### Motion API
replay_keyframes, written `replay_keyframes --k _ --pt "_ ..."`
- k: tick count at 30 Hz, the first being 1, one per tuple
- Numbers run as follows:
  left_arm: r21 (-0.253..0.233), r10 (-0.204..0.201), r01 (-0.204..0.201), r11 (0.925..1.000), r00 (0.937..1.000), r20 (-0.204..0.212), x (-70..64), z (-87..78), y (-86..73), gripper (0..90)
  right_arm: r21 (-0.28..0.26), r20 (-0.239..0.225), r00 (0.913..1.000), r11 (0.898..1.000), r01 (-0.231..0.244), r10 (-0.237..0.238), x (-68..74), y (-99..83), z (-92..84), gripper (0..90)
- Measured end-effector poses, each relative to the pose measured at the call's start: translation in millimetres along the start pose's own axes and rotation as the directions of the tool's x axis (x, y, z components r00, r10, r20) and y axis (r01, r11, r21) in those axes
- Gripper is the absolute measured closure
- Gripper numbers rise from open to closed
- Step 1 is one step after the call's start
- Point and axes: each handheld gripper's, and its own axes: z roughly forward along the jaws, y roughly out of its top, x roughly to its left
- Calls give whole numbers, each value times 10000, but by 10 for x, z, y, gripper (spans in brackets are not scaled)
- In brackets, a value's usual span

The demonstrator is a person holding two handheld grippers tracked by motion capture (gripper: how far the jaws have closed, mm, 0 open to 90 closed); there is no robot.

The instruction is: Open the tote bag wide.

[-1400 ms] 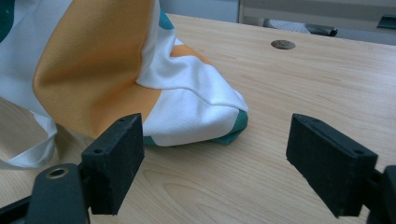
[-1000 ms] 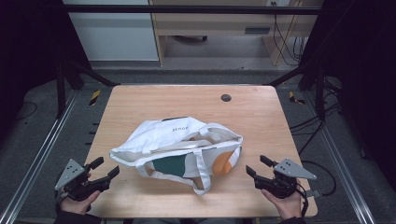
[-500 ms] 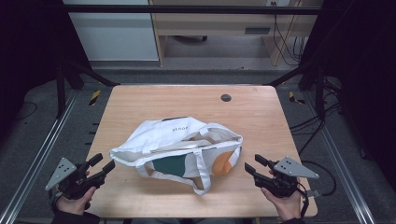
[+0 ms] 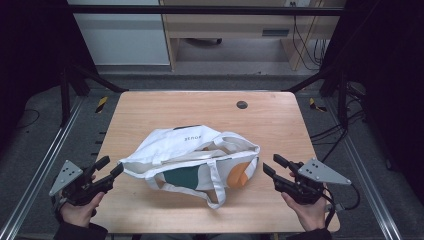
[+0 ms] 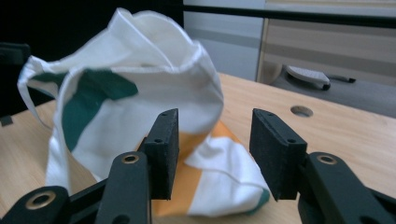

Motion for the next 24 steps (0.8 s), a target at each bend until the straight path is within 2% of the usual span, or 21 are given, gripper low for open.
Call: replay_keyframes --k 5,9,11,14,17,19,20,24 --pt "46 -83 83 10000 10000 -1 1 52 78 376 -225 61 9999 9996 142 -140 24 135 32 517" --pt "110 19 -18 9999 9999 -117 -5 83 103 378 -427 97 9997 9989 218 -214 35 250 82 511" --pt "203 -14 15 9998 10000 -69 -8 98 79 387 -421 121 9996 9988 261 -256 37 296 120 510" --pt "616 30 -40 9981 9999 157 -28 131 -5 407 -303 27 9995 9990 314 -313 45 353 236 511" --pt "875 60 -83 9961 9996 268 -33 152 -44 437 -169 -40 9994 9992 353 -354 62 372 307 515" --pt "1159 -68 17 9933 9990 431 -34 201 -83 500 -12 -205 9988 9990 450 -451 92 410 426 523" --pt "1233 -125 76 9923 9992 388 -30 217 -84 517 53 -224 9986 9988 489 -488 103 427 466 533" --pt "1291 -479 430 9907 9983 347 20 249 -73 635 312 -446 9964 9968 730 -716 136 484 611 608"
